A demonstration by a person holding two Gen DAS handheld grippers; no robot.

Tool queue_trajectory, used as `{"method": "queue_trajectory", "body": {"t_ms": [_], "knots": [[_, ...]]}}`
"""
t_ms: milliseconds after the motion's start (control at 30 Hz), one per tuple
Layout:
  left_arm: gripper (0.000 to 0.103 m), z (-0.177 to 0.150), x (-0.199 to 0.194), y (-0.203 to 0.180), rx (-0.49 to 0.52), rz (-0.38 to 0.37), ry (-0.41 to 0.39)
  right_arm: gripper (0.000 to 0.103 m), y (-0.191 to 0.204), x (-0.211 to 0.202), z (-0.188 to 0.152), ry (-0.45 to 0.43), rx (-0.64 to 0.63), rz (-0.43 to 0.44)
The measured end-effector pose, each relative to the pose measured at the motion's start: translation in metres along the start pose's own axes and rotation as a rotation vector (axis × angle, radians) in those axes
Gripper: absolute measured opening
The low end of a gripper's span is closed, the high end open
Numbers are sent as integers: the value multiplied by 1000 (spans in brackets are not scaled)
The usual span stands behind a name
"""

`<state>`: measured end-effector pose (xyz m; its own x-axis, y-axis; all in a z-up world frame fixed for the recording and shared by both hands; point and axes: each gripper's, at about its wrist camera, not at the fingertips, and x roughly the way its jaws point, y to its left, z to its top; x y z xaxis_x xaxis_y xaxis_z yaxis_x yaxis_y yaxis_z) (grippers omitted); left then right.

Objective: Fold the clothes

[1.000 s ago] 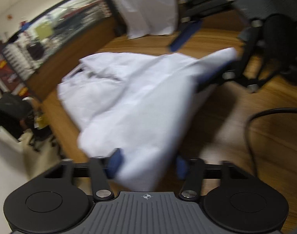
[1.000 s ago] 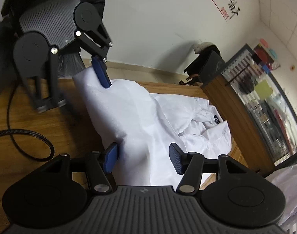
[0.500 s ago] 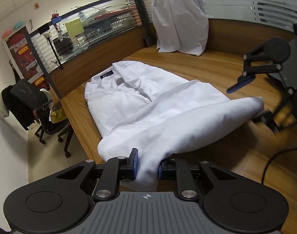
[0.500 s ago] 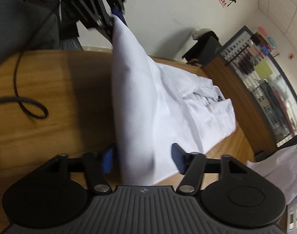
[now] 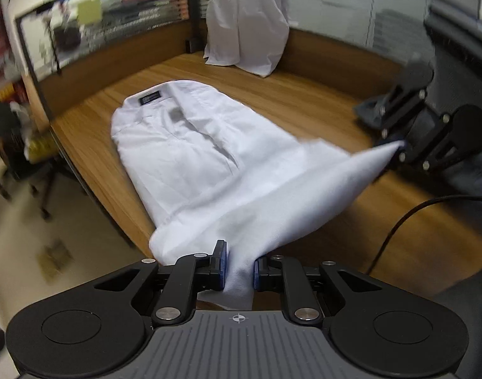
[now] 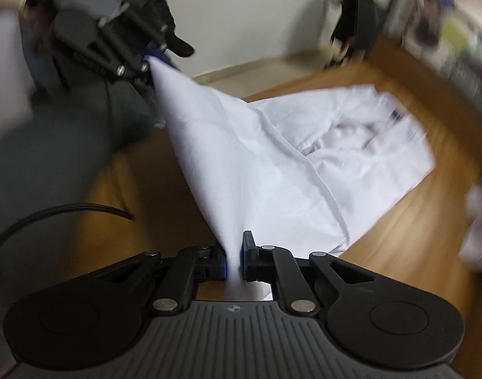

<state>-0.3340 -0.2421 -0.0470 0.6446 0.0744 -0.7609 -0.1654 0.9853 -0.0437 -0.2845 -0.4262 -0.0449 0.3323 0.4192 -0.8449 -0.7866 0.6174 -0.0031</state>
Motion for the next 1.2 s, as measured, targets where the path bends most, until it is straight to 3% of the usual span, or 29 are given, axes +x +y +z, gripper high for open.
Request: {"method": "queue_trajectory", "body": {"t_ms": [67,233,400,533,633,667,733,767,933,1100,1200], "knots": [[19,7,-5,10,-45,-29,-11,10,-16,-10,10,5,100,78],[22,34,14,38,-146,-45,-57,10,-92,-5,37,-16,316,138],[28,55,52,71,-249,-53,-75,10,-170,24,49,-71,476,151],[31,53,87,92,-353,-63,-35,11,-196,53,42,-86,550,137],[40,45,107,102,-405,-47,-16,15,-212,76,37,-89,602,124],[49,43,113,105,-409,-31,-14,15,-216,80,33,-92,614,109],[58,37,120,109,-410,-15,-32,29,-219,90,27,-106,614,55],[60,33,123,112,-414,-19,-40,31,-220,93,24,-111,621,38],[60,23,105,126,-513,-25,-82,46,-218,78,21,-150,623,-79],[59,24,63,122,-591,-21,-199,46,-215,39,24,-207,583,-238],[59,30,44,106,-566,-24,-249,46,-211,21,25,-251,606,-233]]}}
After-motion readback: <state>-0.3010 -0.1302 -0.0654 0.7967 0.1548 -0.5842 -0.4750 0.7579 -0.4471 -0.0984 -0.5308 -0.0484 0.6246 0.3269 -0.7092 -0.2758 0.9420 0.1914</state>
